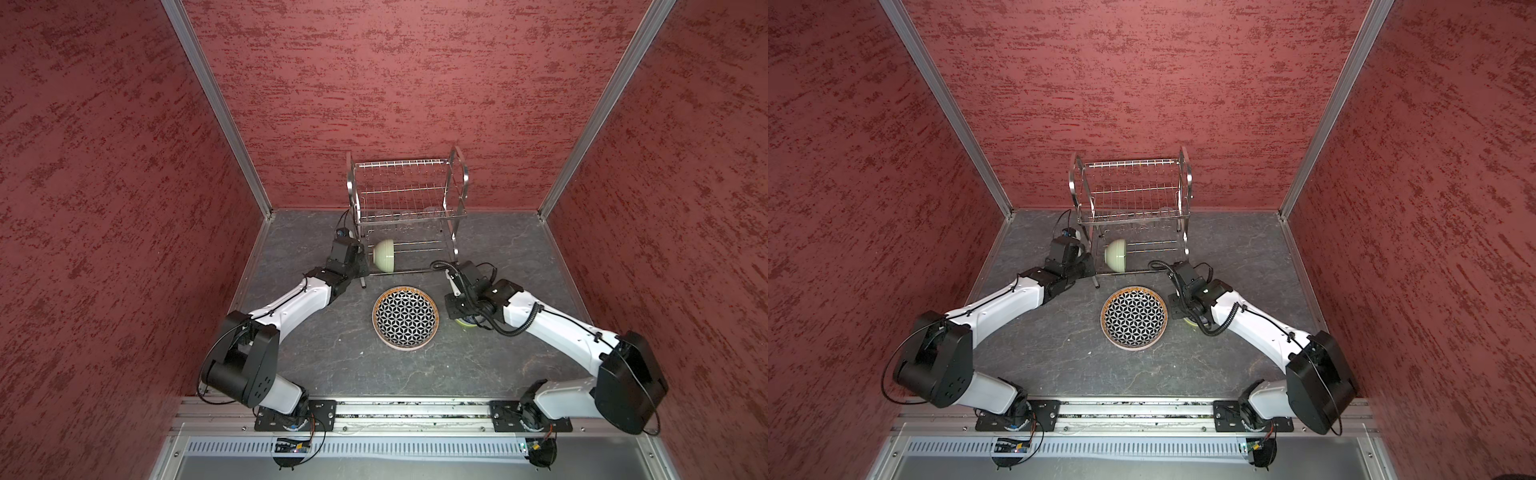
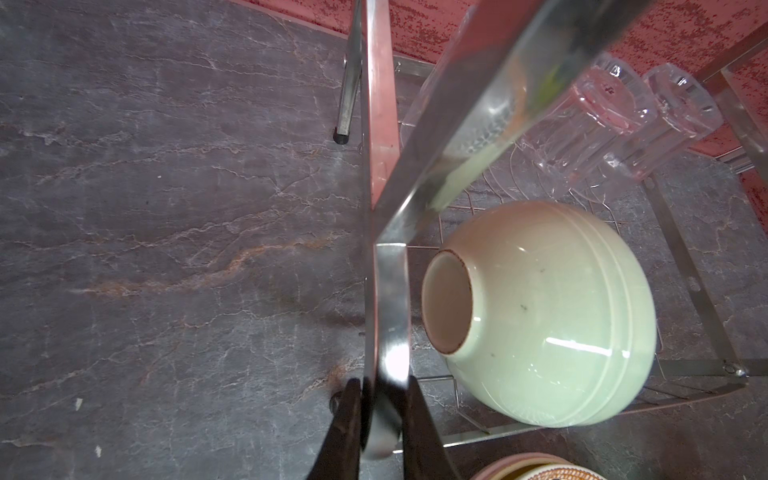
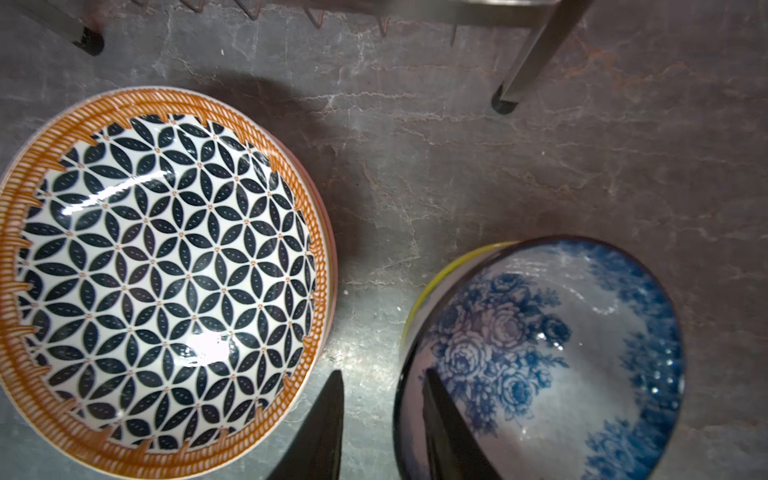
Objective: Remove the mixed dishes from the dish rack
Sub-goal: 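Lower the blue floral bowl onto the lime-green bowl and release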
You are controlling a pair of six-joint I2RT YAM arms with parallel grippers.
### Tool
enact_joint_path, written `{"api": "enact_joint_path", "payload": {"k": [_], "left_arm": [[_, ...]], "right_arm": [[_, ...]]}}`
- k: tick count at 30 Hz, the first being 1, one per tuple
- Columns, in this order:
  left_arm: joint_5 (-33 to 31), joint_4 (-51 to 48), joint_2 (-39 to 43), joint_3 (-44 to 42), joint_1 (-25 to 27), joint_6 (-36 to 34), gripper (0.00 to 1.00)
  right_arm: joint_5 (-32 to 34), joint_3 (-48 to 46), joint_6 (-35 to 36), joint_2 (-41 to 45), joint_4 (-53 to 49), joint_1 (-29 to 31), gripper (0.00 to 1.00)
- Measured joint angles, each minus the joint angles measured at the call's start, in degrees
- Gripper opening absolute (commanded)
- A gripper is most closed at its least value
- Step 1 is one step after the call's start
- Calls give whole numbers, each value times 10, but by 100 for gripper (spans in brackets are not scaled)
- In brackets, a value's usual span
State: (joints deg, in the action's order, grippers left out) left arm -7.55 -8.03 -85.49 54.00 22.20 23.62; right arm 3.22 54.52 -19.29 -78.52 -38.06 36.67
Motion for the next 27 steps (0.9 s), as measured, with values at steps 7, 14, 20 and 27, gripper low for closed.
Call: {"api": "enact_joint_path", "payload": {"k": [7, 14, 20, 27], "left_arm": [[1, -2, 0, 1, 0, 0, 16], [1, -2, 0, 1, 0, 0, 16], [1, -2, 0, 2, 0, 0, 16], [2, -6, -1, 4, -1, 0, 16]], "right_arm": [[-3, 0, -2, -2, 0, 0, 12], [5, 0, -2, -15, -1, 0, 10], [17, 0, 3, -16, 4, 0, 1], [36, 0, 5, -27, 8, 2, 0]]}}
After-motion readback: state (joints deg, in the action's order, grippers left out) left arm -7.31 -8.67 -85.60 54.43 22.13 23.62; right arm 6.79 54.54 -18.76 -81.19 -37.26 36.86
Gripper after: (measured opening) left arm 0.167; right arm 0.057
